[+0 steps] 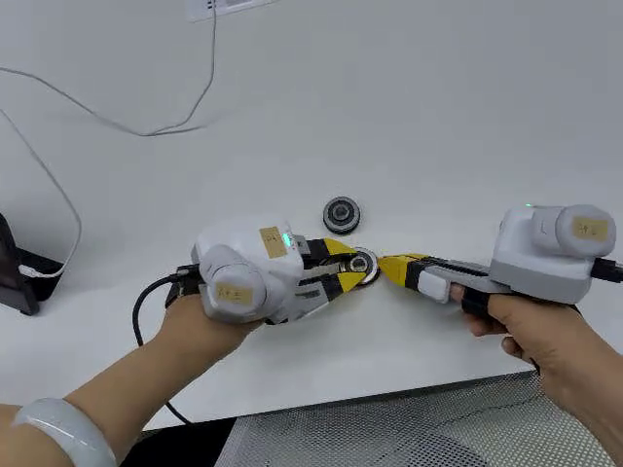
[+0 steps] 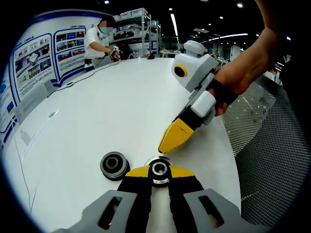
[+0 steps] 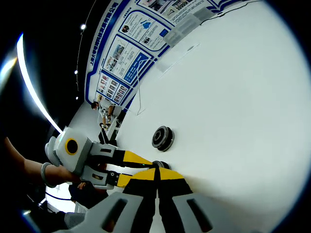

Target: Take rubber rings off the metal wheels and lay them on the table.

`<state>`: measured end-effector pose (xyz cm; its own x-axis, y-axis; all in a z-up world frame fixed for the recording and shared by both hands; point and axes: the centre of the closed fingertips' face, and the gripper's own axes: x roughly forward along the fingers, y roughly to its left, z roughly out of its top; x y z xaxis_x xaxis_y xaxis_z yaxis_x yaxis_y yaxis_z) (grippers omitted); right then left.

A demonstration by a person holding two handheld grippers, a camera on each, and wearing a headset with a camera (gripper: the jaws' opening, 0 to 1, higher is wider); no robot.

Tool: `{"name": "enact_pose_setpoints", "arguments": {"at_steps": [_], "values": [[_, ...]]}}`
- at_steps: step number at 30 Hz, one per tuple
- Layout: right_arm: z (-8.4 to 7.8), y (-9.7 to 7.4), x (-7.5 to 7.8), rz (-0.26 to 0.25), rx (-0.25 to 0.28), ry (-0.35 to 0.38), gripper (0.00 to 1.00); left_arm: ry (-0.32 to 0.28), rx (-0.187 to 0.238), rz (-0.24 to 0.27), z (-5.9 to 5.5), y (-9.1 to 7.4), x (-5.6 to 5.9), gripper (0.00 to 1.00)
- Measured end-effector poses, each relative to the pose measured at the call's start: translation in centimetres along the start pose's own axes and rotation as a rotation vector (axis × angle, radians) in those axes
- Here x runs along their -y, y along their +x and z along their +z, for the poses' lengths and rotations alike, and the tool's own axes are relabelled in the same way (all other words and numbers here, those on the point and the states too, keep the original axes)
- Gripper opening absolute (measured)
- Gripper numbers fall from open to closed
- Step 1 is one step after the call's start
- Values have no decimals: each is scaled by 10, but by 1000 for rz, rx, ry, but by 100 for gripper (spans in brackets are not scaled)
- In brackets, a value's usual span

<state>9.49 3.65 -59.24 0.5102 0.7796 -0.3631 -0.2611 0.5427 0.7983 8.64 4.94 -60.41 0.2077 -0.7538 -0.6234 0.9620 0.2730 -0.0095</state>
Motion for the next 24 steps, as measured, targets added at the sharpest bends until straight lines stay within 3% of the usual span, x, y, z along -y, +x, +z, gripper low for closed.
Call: {"name": "enact_pose_setpoints", "arguments": {"at_steps": [2, 4, 7, 10, 12, 24], "values": [[2, 1, 5, -37, -13, -61, 1, -1, 1, 0, 0, 0, 0, 12], [0, 2, 10, -35, -22, -56, 1, 0, 1, 1, 0, 0, 0, 12], [-4, 0, 18, -72, -40, -58, 2, -1, 1, 1, -1, 0, 0, 12], [-7, -2, 18, -63, -35, -22, 4, -3, 3, 1, 0, 0, 0, 12], [-8, -1, 14, -49, -35, 2, 16, -3, 4, 1, 0, 0, 0, 12], [-15, 7, 7, -24, -62, -25, 17, -5, 7, -1, -1, 0, -1, 12]]}}
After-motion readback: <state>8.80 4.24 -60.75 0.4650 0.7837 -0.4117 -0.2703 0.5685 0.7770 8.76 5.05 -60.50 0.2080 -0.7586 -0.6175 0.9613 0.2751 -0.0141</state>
